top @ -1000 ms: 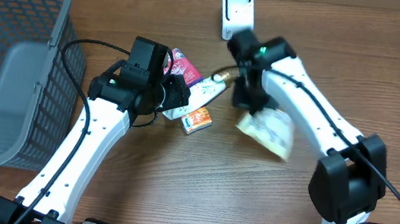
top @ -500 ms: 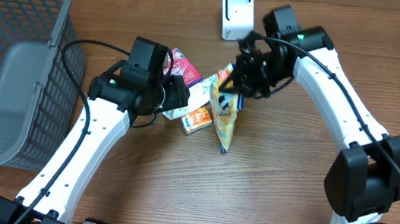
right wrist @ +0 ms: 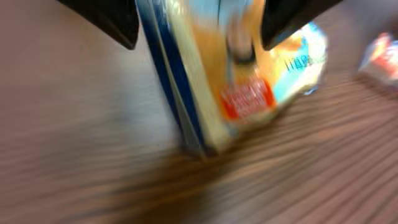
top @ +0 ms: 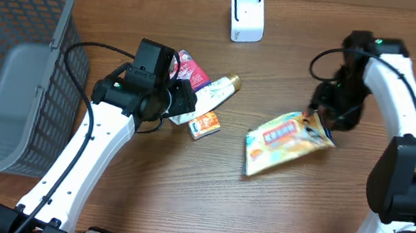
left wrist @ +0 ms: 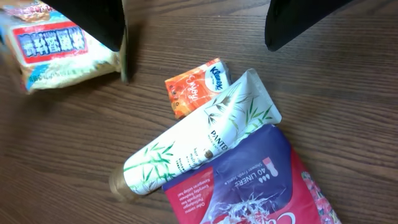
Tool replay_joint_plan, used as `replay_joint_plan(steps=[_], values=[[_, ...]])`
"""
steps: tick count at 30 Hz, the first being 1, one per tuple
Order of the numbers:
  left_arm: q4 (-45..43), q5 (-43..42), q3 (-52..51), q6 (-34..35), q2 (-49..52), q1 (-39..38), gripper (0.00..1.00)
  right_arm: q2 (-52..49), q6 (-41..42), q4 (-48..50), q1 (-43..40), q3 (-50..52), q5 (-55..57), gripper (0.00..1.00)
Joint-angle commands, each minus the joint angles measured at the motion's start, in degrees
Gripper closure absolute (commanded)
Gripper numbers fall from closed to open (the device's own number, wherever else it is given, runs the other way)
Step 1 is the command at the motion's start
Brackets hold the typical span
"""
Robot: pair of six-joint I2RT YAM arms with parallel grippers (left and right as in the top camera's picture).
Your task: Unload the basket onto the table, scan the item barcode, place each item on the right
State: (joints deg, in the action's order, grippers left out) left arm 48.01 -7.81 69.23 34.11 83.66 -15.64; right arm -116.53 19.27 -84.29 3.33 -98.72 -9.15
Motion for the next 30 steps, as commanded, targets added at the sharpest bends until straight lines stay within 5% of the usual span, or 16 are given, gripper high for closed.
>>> replay_joint_plan(steps=[1,4,6,13,22,30], values=[[-0.2,0.7,0.0,-0.3,0.1,0.3,0.36,2.4,0.3,-5.0,-0.5,-8.9,13.7,0.35],[-0.1,0.7,0.0,-0.3,0.1,0.3,0.35,2.4,0.2,-9.8,-0.2,-13.9,13.6,0.33],[-0.2,0.7,0.0,-0.3,0.1,0.3,0.36,2.4,0.0,-12.6,1.0,-15.6,11.6,0.18],[0.1,0.7,0.0,-0.3,0.1,0.3,0.36,2.4,0.7,-10.6,6.6,-8.5,3.7,0.16],[1.1,0.8,0.0,-0.3,0.1,0.3,0.33,2.4,35.8,6.2,11.1,10.4,3.7,0.16],[1.2,0.8,0.0,-0.3,0.1,0.3,0.33,2.4,40.8,15.5,11.5,20.5,1.9,0.1]])
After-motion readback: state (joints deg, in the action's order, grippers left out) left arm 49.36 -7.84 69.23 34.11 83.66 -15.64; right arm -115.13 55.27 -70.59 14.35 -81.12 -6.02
